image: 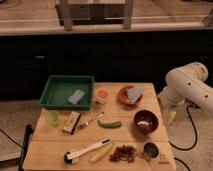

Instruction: Place pepper in plastic cup

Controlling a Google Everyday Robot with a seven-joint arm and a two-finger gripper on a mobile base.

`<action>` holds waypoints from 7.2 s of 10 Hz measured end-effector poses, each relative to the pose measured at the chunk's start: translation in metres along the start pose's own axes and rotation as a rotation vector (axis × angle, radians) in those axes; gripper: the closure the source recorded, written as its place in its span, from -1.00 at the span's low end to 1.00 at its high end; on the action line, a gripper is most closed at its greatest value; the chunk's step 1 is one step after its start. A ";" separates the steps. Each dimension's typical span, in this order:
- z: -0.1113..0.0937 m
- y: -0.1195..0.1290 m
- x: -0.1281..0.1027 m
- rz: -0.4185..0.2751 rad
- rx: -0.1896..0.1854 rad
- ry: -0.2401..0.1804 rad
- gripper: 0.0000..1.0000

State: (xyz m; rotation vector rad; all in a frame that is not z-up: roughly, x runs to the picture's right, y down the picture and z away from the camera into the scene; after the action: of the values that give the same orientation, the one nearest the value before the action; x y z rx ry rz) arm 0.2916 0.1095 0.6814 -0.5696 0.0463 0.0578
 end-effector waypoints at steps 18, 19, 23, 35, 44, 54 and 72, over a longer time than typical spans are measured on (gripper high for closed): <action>0.006 -0.008 -0.018 -0.079 0.006 0.036 -0.60; 0.006 -0.010 -0.021 -0.087 0.008 0.039 -0.60; 0.013 -0.015 -0.042 -0.119 0.010 0.035 -0.60; 0.034 -0.026 -0.062 -0.098 0.010 -0.022 -0.60; 0.055 -0.031 -0.085 -0.088 -0.009 -0.084 -0.60; 0.077 -0.031 -0.112 -0.060 -0.040 -0.166 -0.60; 0.105 -0.033 -0.178 -0.006 -0.089 -0.282 -0.60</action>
State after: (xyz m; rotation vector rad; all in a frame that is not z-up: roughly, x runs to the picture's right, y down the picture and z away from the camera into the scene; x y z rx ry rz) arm 0.1188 0.1309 0.7981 -0.6464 -0.2329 0.1342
